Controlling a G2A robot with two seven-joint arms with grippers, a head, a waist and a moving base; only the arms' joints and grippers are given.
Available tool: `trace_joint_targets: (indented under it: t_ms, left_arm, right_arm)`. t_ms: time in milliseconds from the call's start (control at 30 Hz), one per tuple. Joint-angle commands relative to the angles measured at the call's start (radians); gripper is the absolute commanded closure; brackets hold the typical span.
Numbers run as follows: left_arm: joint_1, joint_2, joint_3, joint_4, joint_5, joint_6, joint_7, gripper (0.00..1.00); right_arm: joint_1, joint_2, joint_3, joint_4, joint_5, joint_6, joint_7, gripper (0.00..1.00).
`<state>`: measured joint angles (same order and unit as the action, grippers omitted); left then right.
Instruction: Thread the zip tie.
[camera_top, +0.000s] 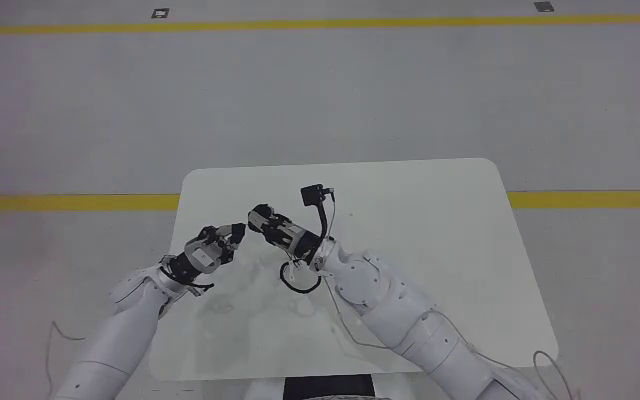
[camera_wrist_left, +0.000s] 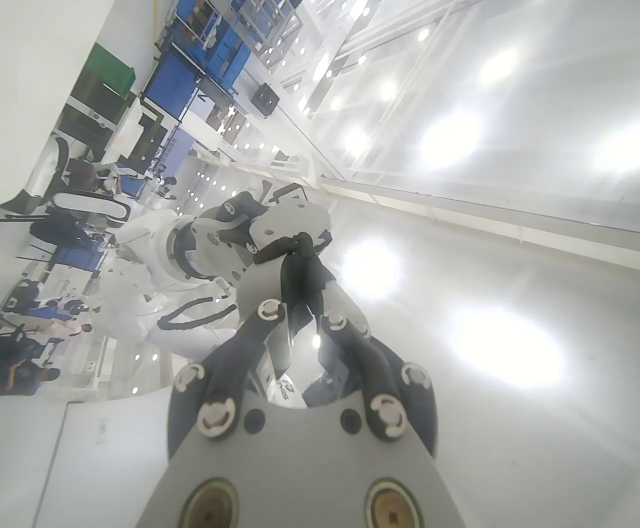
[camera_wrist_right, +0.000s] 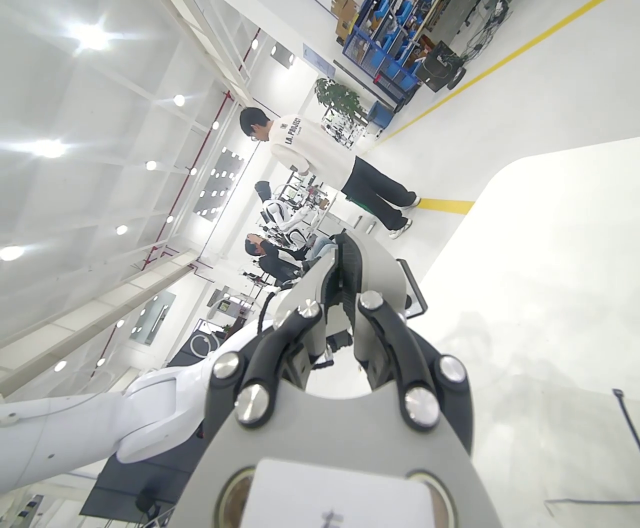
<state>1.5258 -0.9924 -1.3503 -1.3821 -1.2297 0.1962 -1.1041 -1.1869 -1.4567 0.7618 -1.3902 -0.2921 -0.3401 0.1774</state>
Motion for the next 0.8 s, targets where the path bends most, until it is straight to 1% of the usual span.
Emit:
trace_joint_targets:
  t_ms: [0,67,100,133,167,200,333,367,467,500,567,667,700,733,767]
  left_arm:
    - [0.0,0.0,-0.001,0.0,0.0,-0.002,0.001,1.0]
    - [0.001,0.0,-0.003,0.0,0.003,-0.006,0.002,1.0]
    - [0.001,0.0,-0.004,0.0,0.005,-0.008,0.003,1.0]
    - [0.001,0.0,-0.005,0.0,0.007,-0.011,0.004,1.0]
    - [0.001,0.0,-0.006,0.0,0.009,-0.014,0.005,1.0]
    - [0.001,0.0,-0.007,0.0,0.013,-0.017,0.005,1.0]
    - [0.001,0.0,-0.014,0.0,0.027,-0.034,0.004,1.0]
    - [0.0,0.001,-0.018,0.0,0.039,-0.044,0.003,1.0]
    - [0.0,0.003,-0.026,0.001,0.059,-0.055,-0.015,1.0]
    - [0.0,0.006,-0.034,0.003,0.086,-0.079,-0.018,1.0]
    - [0.003,0.007,-0.039,0.004,0.111,-0.104,-0.031,1.0]
    - [0.003,0.011,-0.053,0.01,0.148,-0.146,-0.077,1.0]
    - [0.0,0.014,-0.056,0.015,0.185,-0.171,-0.102,1.0]
    - [-0.003,0.016,-0.056,0.022,0.209,-0.185,-0.133,1.0]
    - [-0.008,0.017,-0.057,0.039,0.223,-0.192,-0.156,1.0]
  right_arm:
    - [0.001,-0.001,0.0,0.003,0.001,0.0,0.0,1.0]
    - [0.002,-0.003,0.001,0.008,0.004,0.0,0.002,1.0]
    - [0.002,-0.004,0.001,0.01,0.006,0.0,0.003,0.93]
    - [0.003,-0.005,0.002,0.012,0.009,0.0,0.005,0.65]
    - [0.003,-0.005,0.003,0.014,0.012,0.0,0.007,0.24]
    - [0.003,-0.006,0.004,0.015,0.014,0.0,0.009,0.0]
    - [-0.002,-0.004,0.018,0.01,0.03,0.0,0.02,0.0]
    - [-0.004,-0.003,0.024,0.005,0.038,0.0,0.03,0.0]
    - [-0.009,0.003,0.042,-0.008,0.087,0.0,0.082,0.0]
    - [-0.012,0.006,0.055,-0.014,0.118,0.0,0.104,0.0]
    - [-0.017,0.013,0.077,-0.019,0.162,0.0,0.149,0.0]
    - [-0.023,0.024,0.112,-0.014,0.266,0.0,0.263,0.0]
    - [-0.022,0.029,0.123,-0.002,0.308,0.0,0.325,0.0]
    - [-0.017,0.032,0.129,0.01,0.346,0.0,0.383,0.0]
    - [-0.012,0.034,0.137,0.024,0.387,0.0,0.434,0.0]
